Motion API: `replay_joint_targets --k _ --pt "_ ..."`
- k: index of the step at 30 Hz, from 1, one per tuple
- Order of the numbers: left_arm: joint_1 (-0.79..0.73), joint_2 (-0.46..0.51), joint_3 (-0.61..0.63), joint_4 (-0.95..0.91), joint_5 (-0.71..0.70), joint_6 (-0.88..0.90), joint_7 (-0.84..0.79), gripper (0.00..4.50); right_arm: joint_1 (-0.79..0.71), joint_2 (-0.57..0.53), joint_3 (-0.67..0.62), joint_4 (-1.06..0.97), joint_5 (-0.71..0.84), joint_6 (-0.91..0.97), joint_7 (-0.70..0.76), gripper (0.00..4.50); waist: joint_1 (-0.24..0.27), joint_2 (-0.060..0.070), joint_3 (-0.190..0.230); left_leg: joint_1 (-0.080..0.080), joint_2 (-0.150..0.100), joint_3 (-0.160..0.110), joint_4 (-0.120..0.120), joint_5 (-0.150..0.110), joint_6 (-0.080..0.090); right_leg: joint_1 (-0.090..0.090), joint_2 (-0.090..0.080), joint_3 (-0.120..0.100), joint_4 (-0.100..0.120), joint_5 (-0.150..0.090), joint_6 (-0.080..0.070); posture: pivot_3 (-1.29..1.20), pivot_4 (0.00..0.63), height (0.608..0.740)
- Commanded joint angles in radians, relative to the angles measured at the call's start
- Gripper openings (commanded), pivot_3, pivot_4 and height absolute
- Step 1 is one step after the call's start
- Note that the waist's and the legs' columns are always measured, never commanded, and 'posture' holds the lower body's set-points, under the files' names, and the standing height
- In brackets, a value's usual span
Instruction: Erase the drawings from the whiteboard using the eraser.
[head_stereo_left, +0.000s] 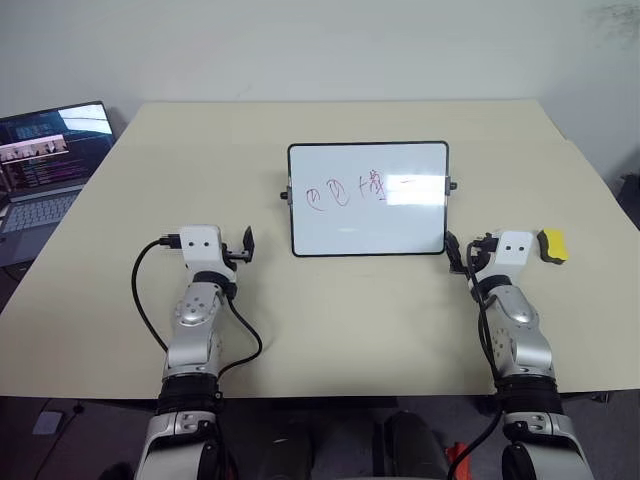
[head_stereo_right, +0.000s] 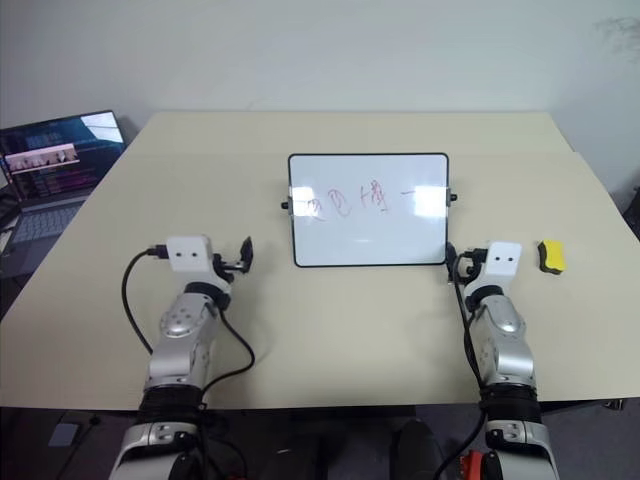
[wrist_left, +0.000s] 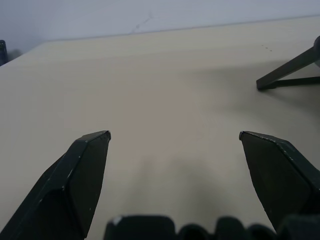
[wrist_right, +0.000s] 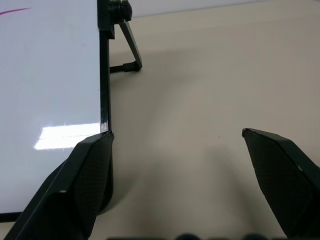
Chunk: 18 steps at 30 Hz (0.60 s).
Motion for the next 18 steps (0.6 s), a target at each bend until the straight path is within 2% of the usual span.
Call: replay_joint_targets --k 1,11,18 --pt "-0.013 0.001 -0.003 -0.024 -0.009 -0.012 -0.013 4.5 -0.013 -0.012 -0.006 -0.026 0.001 -0.012 -0.001 4.48 -0.001 0.0 0.0 0.0 0.0 0.0 0.0 0.0 0.0 0.0 0.0 0.0 0.0 0.0 0.0 0.0 0.15 0.74" --pt "-0.009 -0.015 0.02 -0.034 -0.074 -0.011 -0.062 4.5 -0.031 -0.021 -0.018 -0.06 0.041 0.024 0.013 4.48 -0.001 0.0 0.0 0.0 0.0 0.0 0.0 0.0 0.0 0.0 0.0 0.0 0.0 0.0 0.0 0.0 0.15 0.74" --pt "-0.012 0.001 -0.003 -0.032 -0.05 -0.013 -0.069 4.5 -0.043 -0.04 -0.021 -0.065 0.048 0.049 0.019 4.48 0.0 0.0 0.0 0.0 0.0 0.0 0.0 0.0 0.0 0.0 0.0 0.0 0.0 0.0 0.0 0.0 0.15 0.74"
